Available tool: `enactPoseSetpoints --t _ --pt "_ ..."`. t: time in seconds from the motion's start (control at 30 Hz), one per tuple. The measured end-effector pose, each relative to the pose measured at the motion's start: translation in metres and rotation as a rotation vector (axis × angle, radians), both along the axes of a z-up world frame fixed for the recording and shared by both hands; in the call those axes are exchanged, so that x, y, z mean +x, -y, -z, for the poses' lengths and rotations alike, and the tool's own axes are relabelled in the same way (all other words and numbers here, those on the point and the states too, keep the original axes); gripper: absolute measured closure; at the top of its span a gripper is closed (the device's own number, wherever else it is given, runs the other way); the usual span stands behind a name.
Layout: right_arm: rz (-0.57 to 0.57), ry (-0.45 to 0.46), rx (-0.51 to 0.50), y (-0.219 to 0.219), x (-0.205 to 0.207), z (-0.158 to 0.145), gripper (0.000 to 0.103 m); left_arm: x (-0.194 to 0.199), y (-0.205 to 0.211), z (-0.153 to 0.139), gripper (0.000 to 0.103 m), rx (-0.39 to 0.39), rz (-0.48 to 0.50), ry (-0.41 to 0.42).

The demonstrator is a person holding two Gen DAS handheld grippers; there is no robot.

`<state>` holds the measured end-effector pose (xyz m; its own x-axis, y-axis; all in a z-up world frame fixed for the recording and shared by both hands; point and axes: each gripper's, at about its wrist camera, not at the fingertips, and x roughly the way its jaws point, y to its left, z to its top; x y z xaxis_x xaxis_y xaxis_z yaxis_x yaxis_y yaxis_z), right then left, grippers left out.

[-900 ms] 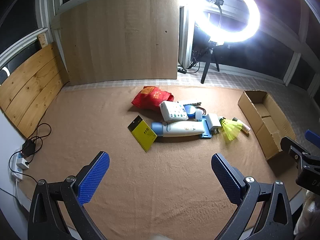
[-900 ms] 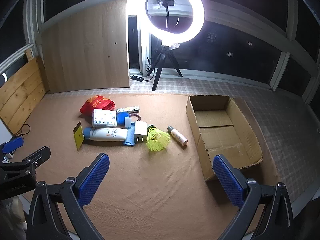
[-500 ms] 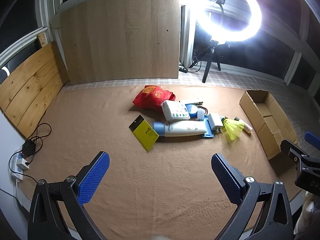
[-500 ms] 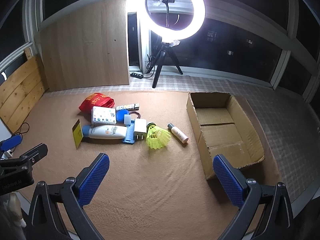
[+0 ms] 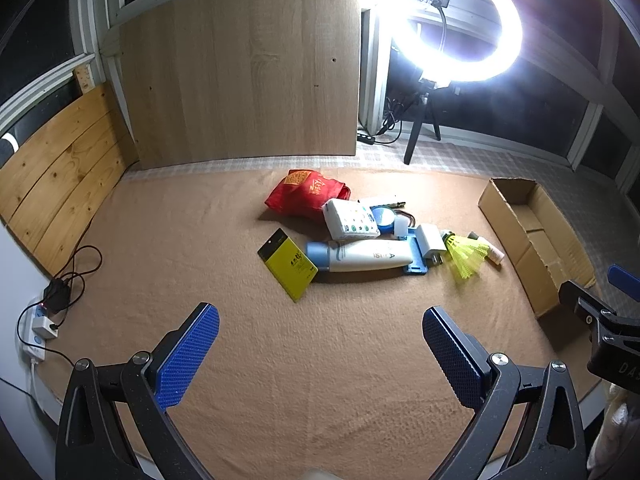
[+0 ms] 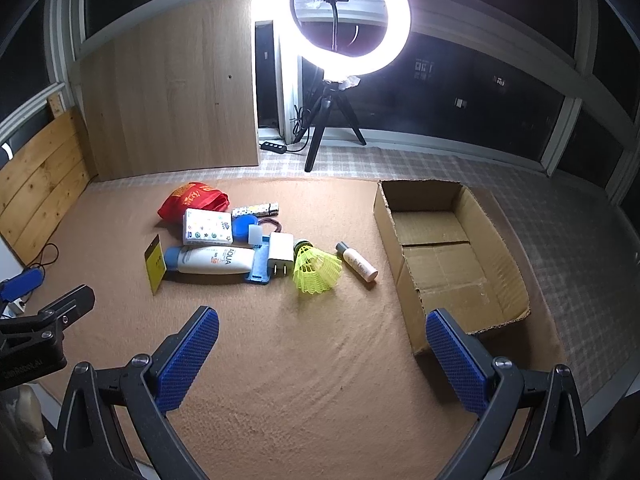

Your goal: Organize objects

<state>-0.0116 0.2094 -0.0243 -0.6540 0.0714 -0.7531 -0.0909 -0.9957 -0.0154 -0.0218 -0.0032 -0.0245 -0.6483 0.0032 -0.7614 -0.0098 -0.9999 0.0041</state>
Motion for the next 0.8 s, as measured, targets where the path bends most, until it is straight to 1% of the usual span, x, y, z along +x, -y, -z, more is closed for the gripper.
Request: enactPoseSetpoints --t 0.8 --pt "0.003 0.008 -0.015 0.0002 -0.0016 0.0026 0.001 -0.001 0.0034 0.0001 0.0 -0.005 -0.013 0.005"
